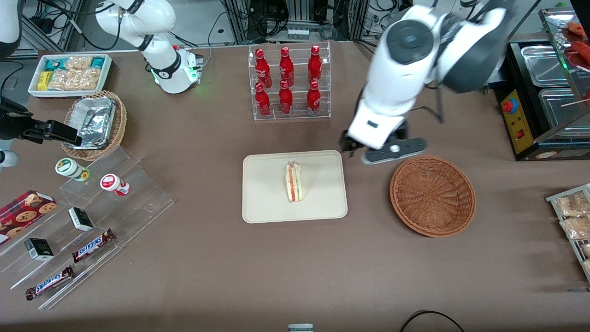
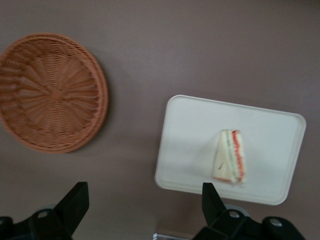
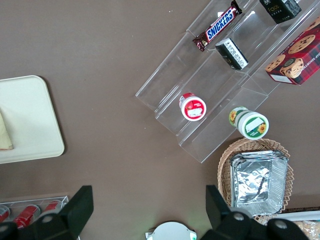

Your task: Place sandwich from basket to tray

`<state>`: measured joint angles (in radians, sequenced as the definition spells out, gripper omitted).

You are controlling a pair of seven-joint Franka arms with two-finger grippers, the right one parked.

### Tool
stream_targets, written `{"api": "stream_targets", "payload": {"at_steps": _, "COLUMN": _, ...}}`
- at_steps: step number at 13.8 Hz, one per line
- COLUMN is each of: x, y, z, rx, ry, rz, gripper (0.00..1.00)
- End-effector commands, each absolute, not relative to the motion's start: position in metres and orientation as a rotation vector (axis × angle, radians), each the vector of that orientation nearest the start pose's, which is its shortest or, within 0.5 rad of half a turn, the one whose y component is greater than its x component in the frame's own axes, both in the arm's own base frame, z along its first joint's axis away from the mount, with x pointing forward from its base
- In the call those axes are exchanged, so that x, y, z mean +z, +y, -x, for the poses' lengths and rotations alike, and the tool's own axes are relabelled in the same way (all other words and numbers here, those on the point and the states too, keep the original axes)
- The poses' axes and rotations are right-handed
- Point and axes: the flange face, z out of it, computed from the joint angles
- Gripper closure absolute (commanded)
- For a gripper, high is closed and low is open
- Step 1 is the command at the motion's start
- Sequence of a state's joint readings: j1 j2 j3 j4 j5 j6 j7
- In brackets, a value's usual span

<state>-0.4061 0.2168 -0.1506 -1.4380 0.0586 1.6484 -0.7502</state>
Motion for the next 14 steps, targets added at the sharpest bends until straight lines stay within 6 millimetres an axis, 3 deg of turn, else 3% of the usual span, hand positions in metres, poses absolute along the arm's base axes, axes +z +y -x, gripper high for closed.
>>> {"api": "stream_targets", "payload": {"at_steps": 1, "x": 0.594, "y": -0.247, "z": -0.533, "rx": 0.033, "ry": -0.194, "rz": 3.110, "gripper": 0.00}}
{"api": "stream_targets", "payload": {"at_steps": 5, "x": 0.627, "y": -0.150, "z": -0.535, "rx": 0.088, "ry": -0.075, "rz": 3.121, "gripper": 0.00}}
{"api": "stream_targets", "payload": {"at_steps": 8, "x": 0.631, "y": -0.101, "z": -0.533, "rx": 0.116, "ry": 0.025, "rz": 3.141, "gripper": 0.00}}
{"api": "stream_targets", "payload": {"at_steps": 9, "x": 0.632, "y": -0.097, "z": -0.528, "rx": 0.106, "ry": 0.094, "rz": 3.140, "gripper": 0.00}}
{"api": "stream_targets", "payload": {"at_steps": 11, "x": 0.633, "y": -0.072, "z": -0.530, "rx": 0.105, "ry": 0.114, "rz": 3.142, "gripper": 0.00}}
{"api": "stream_targets", "payload": {"at_steps": 14, "x": 0.633, "y": -0.065, "z": -0.541, "rx": 0.093, "ry": 0.112, "rz": 3.159, "gripper": 0.00}}
